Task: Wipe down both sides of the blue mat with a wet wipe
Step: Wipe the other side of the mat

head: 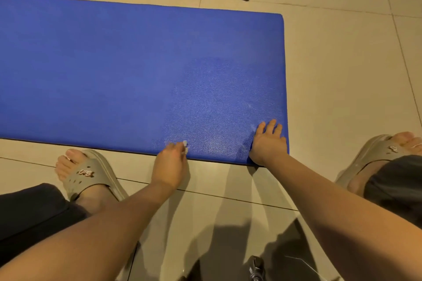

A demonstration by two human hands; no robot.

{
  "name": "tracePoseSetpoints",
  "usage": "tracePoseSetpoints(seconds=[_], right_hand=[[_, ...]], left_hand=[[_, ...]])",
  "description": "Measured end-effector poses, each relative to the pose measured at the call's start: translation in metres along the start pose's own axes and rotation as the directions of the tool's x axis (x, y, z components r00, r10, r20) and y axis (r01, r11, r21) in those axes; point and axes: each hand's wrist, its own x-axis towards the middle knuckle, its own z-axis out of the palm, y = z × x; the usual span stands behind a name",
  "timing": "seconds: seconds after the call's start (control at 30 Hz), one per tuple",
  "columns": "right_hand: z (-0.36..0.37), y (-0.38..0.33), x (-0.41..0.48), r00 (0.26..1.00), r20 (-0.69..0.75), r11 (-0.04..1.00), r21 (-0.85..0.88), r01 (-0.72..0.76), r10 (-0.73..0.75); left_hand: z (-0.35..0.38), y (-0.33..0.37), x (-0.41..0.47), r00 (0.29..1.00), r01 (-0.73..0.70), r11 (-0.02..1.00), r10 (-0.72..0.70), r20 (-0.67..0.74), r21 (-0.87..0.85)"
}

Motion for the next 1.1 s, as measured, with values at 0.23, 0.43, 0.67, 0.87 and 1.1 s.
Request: tracePoseSetpoints(seconds=[0.23, 0.43, 0.67, 0.87, 1.1], right_hand=[[-0.002, -0.004, -0.010, 0.999, 0.036, 1.000, 0.010, 0.001, -0.002], [-0.001, -0.062, -0.016, 0.994, -0.016, 0.973, 0.207, 0.107, -0.106], [0.004, -0.073, -0.020, 0.993, 0.060, 0.995, 0.031, 0.097, -0.099], [-0.003, -0.091, -0.022, 0.993, 0.118, 1.000, 0.031, 0.000, -0.004], [-0.007, -0.140, -0.037, 0.986, 0.160, 0.986, 0.163, 0.022, -0.048]], left_hand=[[0.027, 0.042, -0.005, 0.998, 0.025, 0.990, -0.017, 0.053, -0.140], [0.012, 0.021, 0.000, 0.968, -0.203, 0.977, 0.210, 0.140, -0.065], [-0.013, -0.027, 0.007, 0.996, 0.045, 0.992, -0.035, 0.081, -0.118], [-0.051, -0.076, 0.019, 0.912, 0.400, 0.886, -0.411, 0.002, -0.234], [-0.017, -0.025, 0.009, 0.981, 0.177, 0.935, -0.142, 0.133, -0.307]])
